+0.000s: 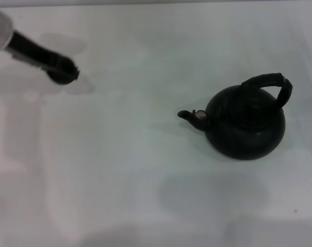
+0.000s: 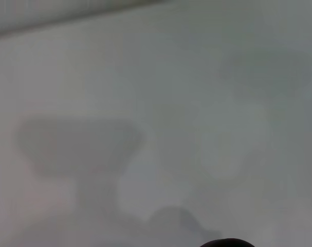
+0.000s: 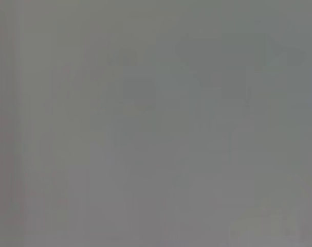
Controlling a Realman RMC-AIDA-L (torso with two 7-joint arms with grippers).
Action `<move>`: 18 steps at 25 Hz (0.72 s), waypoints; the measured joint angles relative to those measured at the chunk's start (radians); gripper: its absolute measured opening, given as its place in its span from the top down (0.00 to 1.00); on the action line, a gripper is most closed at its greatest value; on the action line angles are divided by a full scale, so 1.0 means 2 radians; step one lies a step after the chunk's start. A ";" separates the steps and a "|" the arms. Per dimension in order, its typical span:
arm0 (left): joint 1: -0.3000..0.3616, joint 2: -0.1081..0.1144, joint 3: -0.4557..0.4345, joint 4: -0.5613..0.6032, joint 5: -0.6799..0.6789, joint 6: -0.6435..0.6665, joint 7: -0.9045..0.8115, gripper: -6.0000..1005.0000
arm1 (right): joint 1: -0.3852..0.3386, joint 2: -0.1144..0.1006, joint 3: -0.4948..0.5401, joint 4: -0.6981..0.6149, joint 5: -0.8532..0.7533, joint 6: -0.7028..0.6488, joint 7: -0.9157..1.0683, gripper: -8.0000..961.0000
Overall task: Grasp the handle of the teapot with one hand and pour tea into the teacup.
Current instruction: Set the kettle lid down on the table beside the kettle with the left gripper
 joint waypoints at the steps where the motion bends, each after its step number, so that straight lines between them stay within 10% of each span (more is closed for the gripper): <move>1: -0.015 -0.001 0.000 -0.009 0.001 0.002 0.003 0.29 | 0.000 0.000 0.000 0.000 0.000 -0.001 0.000 0.09; 9: -0.108 -0.009 0.063 -0.105 -0.019 0.029 0.010 0.29 | 0.001 0.000 0.000 0.000 0.001 -0.017 0.001 0.09; 18: -0.128 -0.012 0.190 -0.133 -0.114 0.039 -0.008 0.29 | 0.000 0.000 0.000 0.000 0.001 -0.018 0.001 0.09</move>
